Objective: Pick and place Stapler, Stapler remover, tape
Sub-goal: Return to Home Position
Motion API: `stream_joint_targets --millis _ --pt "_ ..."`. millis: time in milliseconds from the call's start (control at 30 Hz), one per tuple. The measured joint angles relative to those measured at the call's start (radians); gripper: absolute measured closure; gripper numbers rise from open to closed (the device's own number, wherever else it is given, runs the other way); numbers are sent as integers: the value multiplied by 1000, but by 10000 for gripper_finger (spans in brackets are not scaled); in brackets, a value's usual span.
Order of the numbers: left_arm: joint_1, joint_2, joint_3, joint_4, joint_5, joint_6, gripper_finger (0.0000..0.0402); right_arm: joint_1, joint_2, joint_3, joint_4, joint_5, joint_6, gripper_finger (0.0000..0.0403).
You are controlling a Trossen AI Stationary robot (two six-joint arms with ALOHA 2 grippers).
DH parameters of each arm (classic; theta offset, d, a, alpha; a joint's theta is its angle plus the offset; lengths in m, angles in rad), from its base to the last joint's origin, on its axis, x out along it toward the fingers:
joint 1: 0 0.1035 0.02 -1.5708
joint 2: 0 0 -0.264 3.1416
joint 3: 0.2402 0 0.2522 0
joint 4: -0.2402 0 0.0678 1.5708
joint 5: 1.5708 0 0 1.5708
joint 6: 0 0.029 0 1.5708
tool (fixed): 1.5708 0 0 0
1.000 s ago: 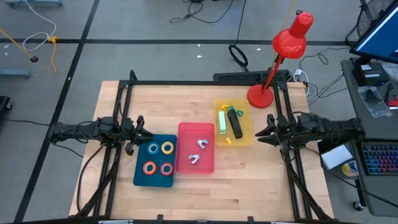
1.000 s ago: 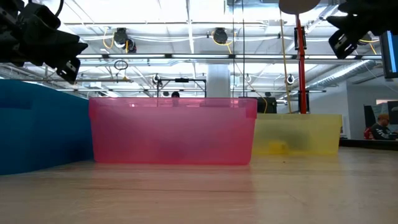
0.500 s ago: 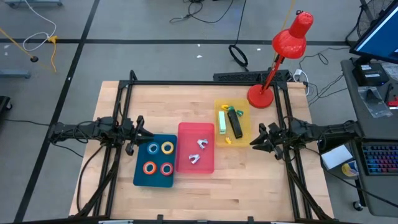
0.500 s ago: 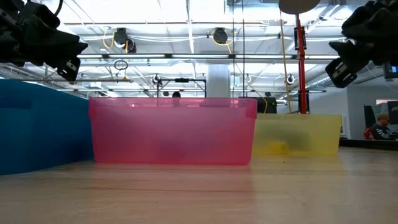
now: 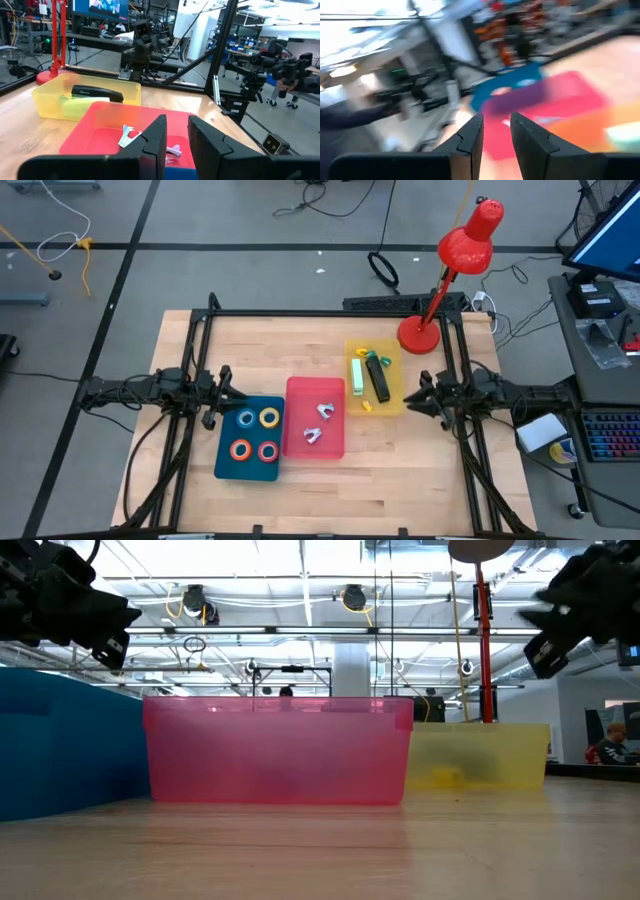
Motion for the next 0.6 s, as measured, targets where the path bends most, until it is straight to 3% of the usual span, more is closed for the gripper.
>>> stream_joint_targets --millis 67,267,600 --pt "0 0 0 0 0 0 321 -9 5 -1 -29 74 -1 314" --pt "0 0 0 0 -1 2 321 -25 4 -41 -9 139 -4 314" --pt "0 0 0 -2 -18 58 321 -35 -3 -79 38 112 -12 314"
